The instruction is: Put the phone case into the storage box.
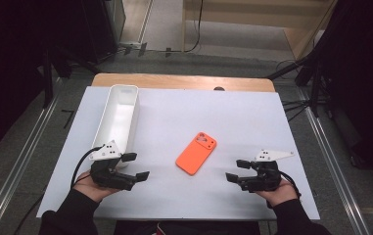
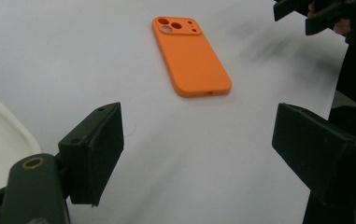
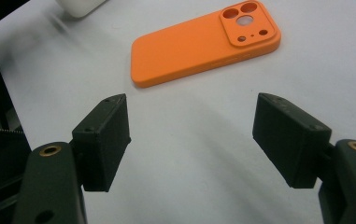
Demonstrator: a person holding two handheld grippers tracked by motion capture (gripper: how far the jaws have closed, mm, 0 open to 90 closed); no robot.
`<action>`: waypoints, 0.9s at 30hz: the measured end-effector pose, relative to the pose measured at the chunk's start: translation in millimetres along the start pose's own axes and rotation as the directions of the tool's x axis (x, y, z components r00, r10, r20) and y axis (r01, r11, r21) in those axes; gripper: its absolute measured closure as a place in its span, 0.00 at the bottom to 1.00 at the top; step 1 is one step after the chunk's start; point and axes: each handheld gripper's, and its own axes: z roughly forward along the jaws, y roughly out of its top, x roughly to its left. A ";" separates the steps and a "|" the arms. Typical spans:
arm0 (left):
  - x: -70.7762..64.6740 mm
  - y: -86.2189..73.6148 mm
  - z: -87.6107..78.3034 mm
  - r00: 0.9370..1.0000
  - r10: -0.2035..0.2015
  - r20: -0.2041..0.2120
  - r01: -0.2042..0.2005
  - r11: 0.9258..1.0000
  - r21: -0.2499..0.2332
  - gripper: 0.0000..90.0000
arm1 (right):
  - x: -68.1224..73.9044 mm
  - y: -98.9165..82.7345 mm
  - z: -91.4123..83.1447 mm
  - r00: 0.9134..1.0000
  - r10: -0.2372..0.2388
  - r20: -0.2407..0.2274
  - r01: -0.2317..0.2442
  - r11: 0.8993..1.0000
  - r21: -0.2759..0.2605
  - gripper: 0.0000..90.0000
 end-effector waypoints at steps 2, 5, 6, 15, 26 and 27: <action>0.2 2.0 0.5 1.000 -0.010 -0.005 0.010 1.000 -0.004 0.19 | 0.0 0.0 -0.1 1.000 0.000 0.000 0.000 1.000 0.000 0.29; -0.8 9.9 2.2 0.999 -0.031 -0.019 0.031 1.000 -0.004 0.19 | -0.9 -0.2 -0.6 1.000 -0.002 0.000 0.002 1.000 -0.004 0.29; -1.5 11.9 2.7 0.999 -0.029 -0.021 0.028 1.000 -0.002 0.19 | -1.0 -0.3 -0.6 1.000 0.000 0.000 0.000 1.000 -0.004 0.29; -8.3 29.4 15.3 0.999 0.003 -0.045 -0.001 0.999 0.032 0.19 | -1.0 -0.7 0.4 1.000 0.001 -0.001 -0.001 1.000 0.002 0.29; -8.7 47.1 29.5 0.999 -0.004 -0.042 0.006 0.999 0.036 0.19 | -1.8 -0.2 1.1 1.000 0.004 -0.001 -0.004 1.000 0.001 0.29; -8.9 48.2 30.3 0.999 -0.004 -0.042 0.005 0.999 0.036 0.19 | -1.6 -0.2 1.1 1.000 0.004 -0.002 -0.004 1.000 0.001 0.29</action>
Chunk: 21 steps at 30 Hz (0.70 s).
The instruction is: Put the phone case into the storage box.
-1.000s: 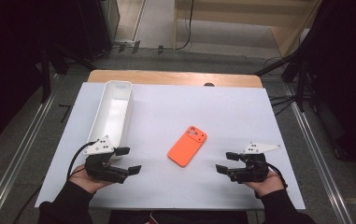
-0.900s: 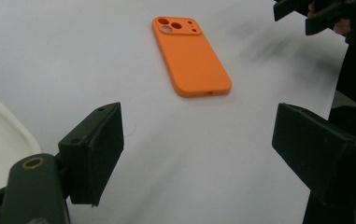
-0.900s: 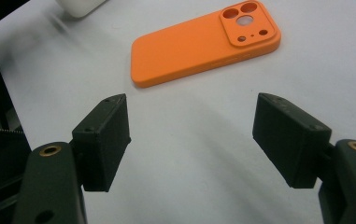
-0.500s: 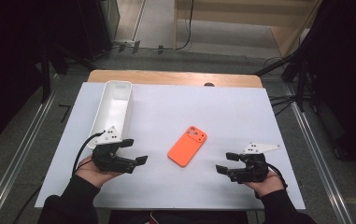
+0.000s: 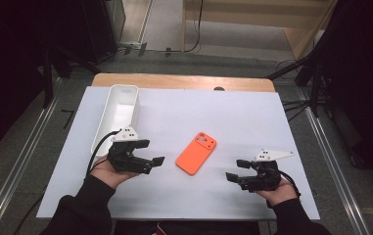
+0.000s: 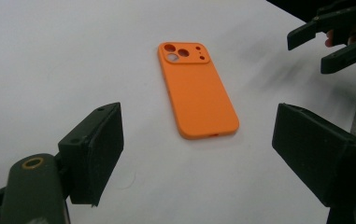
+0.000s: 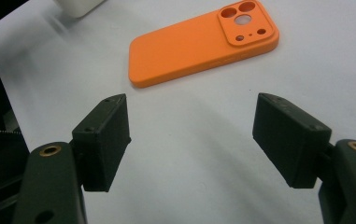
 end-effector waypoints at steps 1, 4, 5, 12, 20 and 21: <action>-0.2 1.5 1.3 1.000 -0.001 0.003 0.001 1.000 -0.002 0.18 | 0.0 0.0 0.0 1.000 0.000 0.000 0.000 1.000 0.000 0.29; -0.4 6.1 5.1 1.000 -0.002 0.000 0.002 1.000 0.004 0.18 | -0.1 0.0 0.1 1.000 0.000 0.000 0.000 1.000 0.001 0.29; -0.4 6.1 5.1 1.000 -0.002 0.000 0.002 1.000 0.004 0.18 | -0.1 0.0 0.1 1.000 0.000 0.000 0.000 1.000 0.001 0.29; -2.0 17.7 15.6 1.000 -0.030 -0.009 0.030 0.999 0.011 0.18 | 0.3 -0.1 1.0 1.000 -0.001 -0.003 0.001 1.000 0.006 0.29; -5.9 25.8 27.5 1.000 -0.019 -0.008 0.019 1.000 0.013 0.18 | 0.3 0.0 1.3 1.000 0.007 -0.006 -0.007 1.000 0.004 0.29; -6.3 27.7 30.4 1.000 -0.017 -0.009 0.017 1.000 0.021 0.18 | 0.2 0.0 1.3 1.000 0.010 -0.003 -0.010 1.000 0.003 0.29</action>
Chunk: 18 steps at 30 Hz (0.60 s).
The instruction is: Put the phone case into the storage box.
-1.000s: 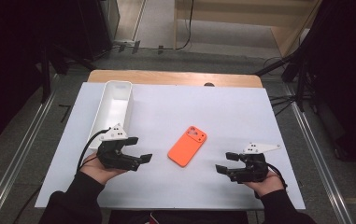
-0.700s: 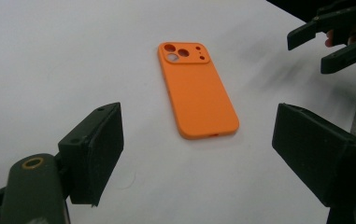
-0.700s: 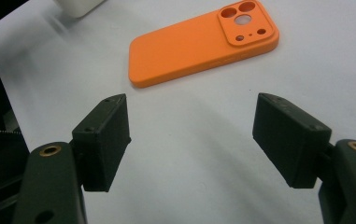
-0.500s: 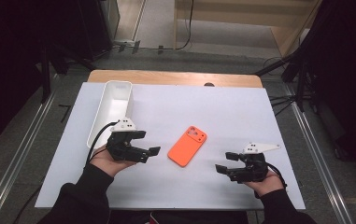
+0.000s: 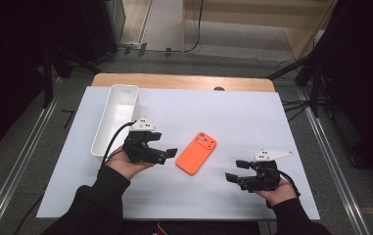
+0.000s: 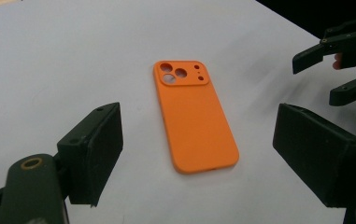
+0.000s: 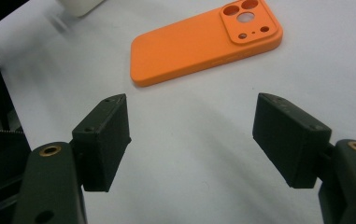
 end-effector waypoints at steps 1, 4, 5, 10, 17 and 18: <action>-0.3 1.1 1.4 1.000 0.000 0.001 0.000 1.000 0.005 0.17 | -0.1 0.0 -0.1 1.000 0.002 -0.001 -0.002 1.000 0.001 0.29; -2.3 3.7 5.5 1.000 0.013 -0.006 -0.012 1.000 0.010 0.15 | -0.1 0.0 -0.1 1.000 -0.001 -0.001 0.001 1.000 0.000 0.29; -3.5 4.4 6.9 1.000 0.014 -0.009 -0.014 1.000 0.009 0.15 | -0.1 0.0 0.0 1.000 -0.001 -0.001 0.001 1.000 0.000 0.29; -6.0 7.8 12.3 1.000 0.018 -0.013 -0.017 1.000 0.020 0.15 | -0.2 0.0 0.5 1.000 -0.007 -0.001 0.007 1.000 0.003 0.29; -7.1 12.5 23.8 0.999 0.008 -0.036 -0.008 1.000 0.024 0.15 | -0.4 0.0 -0.8 1.000 0.002 -0.003 -0.002 1.000 -0.005 0.29; -7.2 13.6 27.1 0.999 0.005 -0.039 -0.004 1.000 0.024 0.15 | -0.5 -0.2 -1.2 1.000 0.007 -0.004 -0.007 1.000 -0.007 0.29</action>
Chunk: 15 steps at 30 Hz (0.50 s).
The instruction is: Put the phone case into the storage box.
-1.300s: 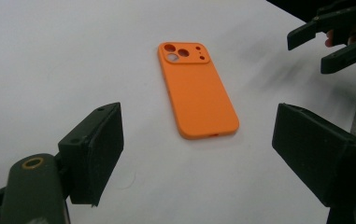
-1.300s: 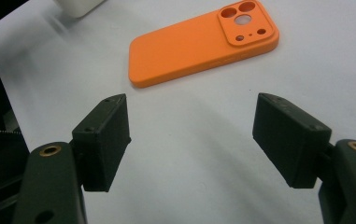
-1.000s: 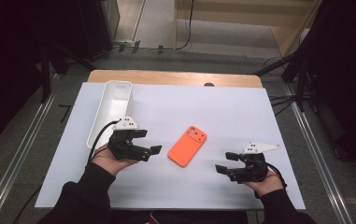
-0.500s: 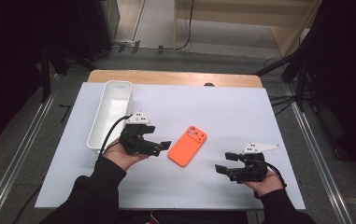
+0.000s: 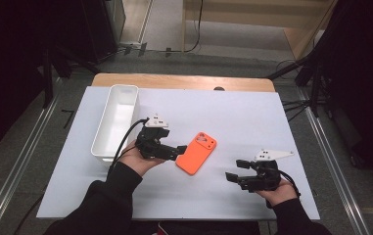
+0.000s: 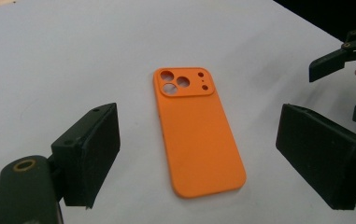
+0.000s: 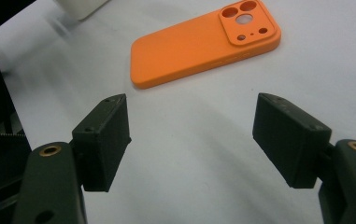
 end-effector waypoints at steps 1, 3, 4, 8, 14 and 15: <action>-0.1 0.7 1.5 1.000 -0.002 -0.003 0.002 1.000 0.001 0.15 | -0.3 0.0 0.0 1.000 -0.003 0.002 0.003 1.000 -0.001 0.29; 0.0 1.4 3.3 1.000 -0.006 0.000 0.006 1.000 -0.002 0.15 | -0.4 0.0 0.0 1.000 -0.004 0.002 0.004 1.000 -0.001 0.29; 0.2 2.0 5.2 1.000 -0.007 0.001 0.007 1.000 -0.003 0.15 | -0.4 0.0 0.1 1.000 -0.004 0.002 0.004 1.000 0.000 0.29; -1.6 2.8 16.0 1.000 0.001 -0.026 -0.001 1.000 0.002 0.15 | 0.0 0.0 0.3 1.000 -0.003 -0.001 0.003 1.000 0.001 0.29; -4.0 4.3 25.1 0.999 -0.004 -0.034 0.004 1.000 0.003 0.15 | 0.1 0.4 -0.3 1.000 0.002 -0.007 -0.002 1.000 -0.007 0.29; -4.8 4.4 26.7 0.999 -0.009 -0.031 0.009 1.000 0.004 0.15 | 0.0 0.3 0.0 1.000 0.001 -0.008 -0.001 1.000 -0.006 0.29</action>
